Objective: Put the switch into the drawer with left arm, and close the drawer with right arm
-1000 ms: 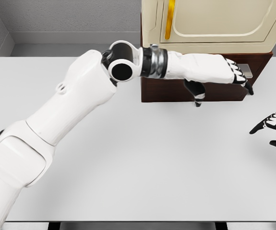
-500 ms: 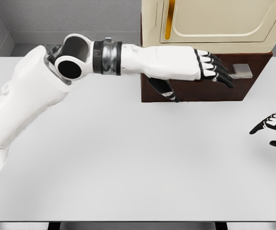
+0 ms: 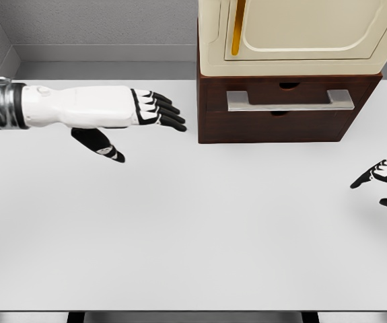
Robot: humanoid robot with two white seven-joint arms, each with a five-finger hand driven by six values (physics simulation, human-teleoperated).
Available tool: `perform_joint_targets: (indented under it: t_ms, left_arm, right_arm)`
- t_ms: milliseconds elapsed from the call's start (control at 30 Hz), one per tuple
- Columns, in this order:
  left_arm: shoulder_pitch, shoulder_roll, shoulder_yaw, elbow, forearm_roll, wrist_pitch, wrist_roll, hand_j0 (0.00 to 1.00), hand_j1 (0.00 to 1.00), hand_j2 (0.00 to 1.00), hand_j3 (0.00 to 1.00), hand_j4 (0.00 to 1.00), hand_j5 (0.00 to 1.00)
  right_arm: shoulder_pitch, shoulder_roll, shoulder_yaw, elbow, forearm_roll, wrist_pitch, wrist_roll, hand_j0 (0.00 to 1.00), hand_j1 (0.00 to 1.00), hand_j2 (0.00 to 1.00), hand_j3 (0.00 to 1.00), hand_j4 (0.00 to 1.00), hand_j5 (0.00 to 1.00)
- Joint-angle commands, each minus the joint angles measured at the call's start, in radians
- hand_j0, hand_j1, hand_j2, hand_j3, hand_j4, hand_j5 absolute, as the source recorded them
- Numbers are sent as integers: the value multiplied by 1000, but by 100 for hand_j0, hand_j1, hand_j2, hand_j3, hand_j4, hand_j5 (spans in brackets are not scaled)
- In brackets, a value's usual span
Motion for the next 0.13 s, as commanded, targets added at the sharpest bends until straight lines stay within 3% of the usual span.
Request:
perform_joint_targets:
  t_ms: [0, 100]
  left_arm:
    - [0, 3, 1, 10, 6, 3, 1, 100, 100, 100, 100, 100, 100]
    - [-3, 8, 3, 23, 4, 3, 1, 100, 100, 100, 100, 100, 100]
  right_arm:
    - [-2, -2, 6, 0, -7, 3, 0, 71, 71, 71, 71, 71, 71]
    - [0, -2, 12, 0, -5, 3, 0, 71, 71, 71, 71, 71, 71]
